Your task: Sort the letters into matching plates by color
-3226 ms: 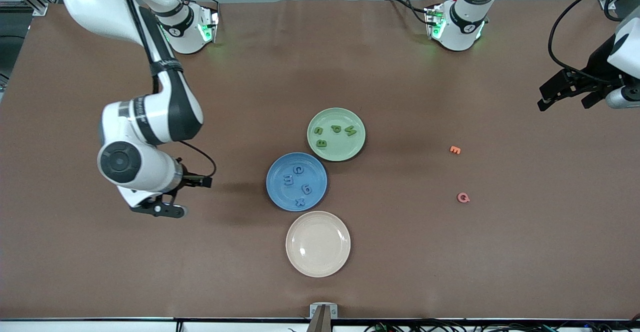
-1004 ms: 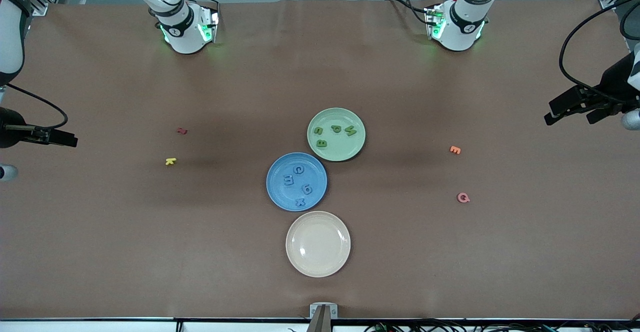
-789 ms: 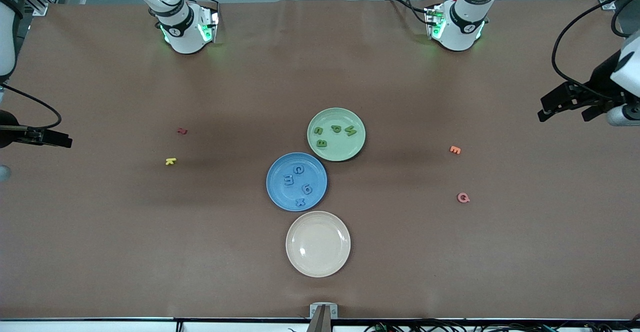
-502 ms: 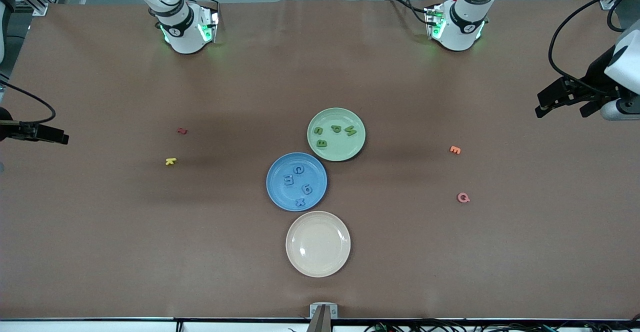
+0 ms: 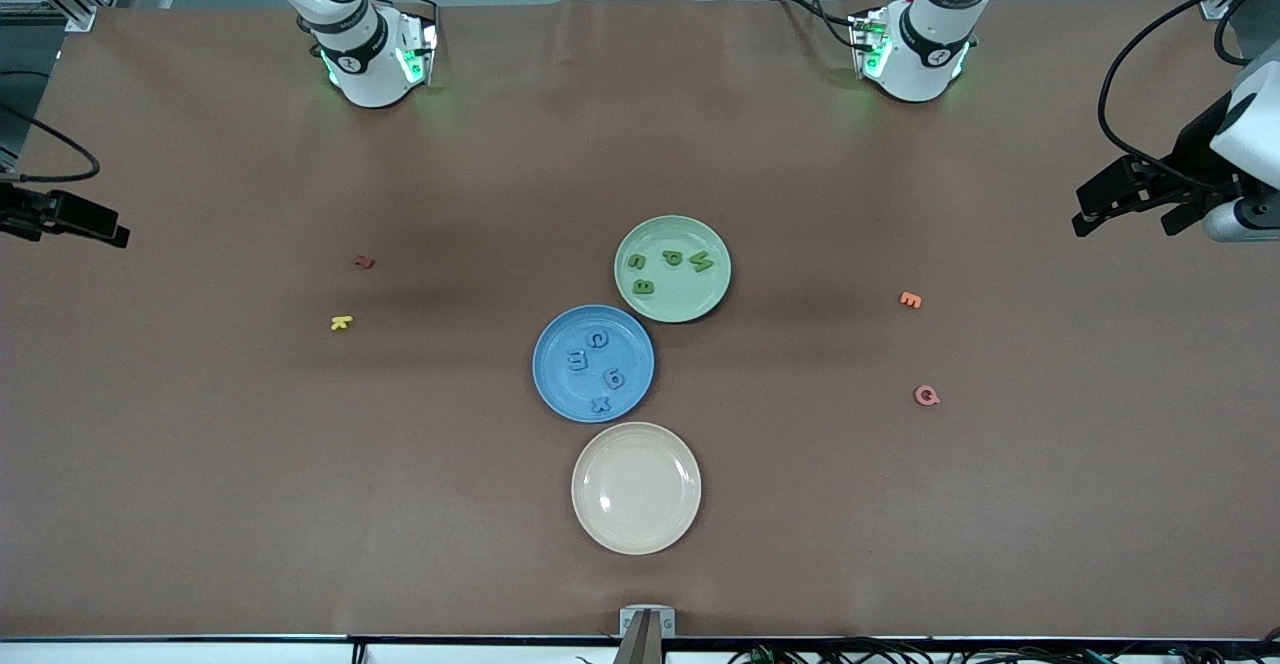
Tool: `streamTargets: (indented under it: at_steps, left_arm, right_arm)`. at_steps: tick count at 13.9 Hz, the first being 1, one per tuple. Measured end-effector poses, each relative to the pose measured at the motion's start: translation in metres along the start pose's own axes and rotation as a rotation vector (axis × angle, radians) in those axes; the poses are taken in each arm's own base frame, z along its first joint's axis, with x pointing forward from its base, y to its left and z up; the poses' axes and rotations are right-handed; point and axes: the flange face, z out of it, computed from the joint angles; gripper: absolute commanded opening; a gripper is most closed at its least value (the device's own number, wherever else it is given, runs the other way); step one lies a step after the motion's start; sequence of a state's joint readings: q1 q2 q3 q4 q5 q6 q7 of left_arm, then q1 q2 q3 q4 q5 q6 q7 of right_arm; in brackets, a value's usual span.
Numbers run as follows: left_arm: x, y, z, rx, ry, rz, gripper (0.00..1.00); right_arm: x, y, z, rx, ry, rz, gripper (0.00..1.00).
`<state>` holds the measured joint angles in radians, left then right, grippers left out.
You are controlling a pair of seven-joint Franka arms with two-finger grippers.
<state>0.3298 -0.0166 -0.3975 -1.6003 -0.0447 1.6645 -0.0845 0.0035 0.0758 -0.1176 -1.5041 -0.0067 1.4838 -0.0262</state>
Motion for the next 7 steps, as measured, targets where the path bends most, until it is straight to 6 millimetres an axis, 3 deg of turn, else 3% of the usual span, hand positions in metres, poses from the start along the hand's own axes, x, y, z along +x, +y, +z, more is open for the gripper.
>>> streamTargets:
  at_steps: [4,7]
  left_arm:
    - [0.000,-0.004,-0.002,-0.001,0.004,-0.007,1.00]
    - [-0.001,0.000,-0.002,-0.002,0.003,0.001,1.00]
  right_arm:
    - [-0.029,0.002,-0.016,0.010,0.028,-0.001,1.00]
    - [-0.039,0.003,-0.025,0.013,0.038,-0.001,1.00]
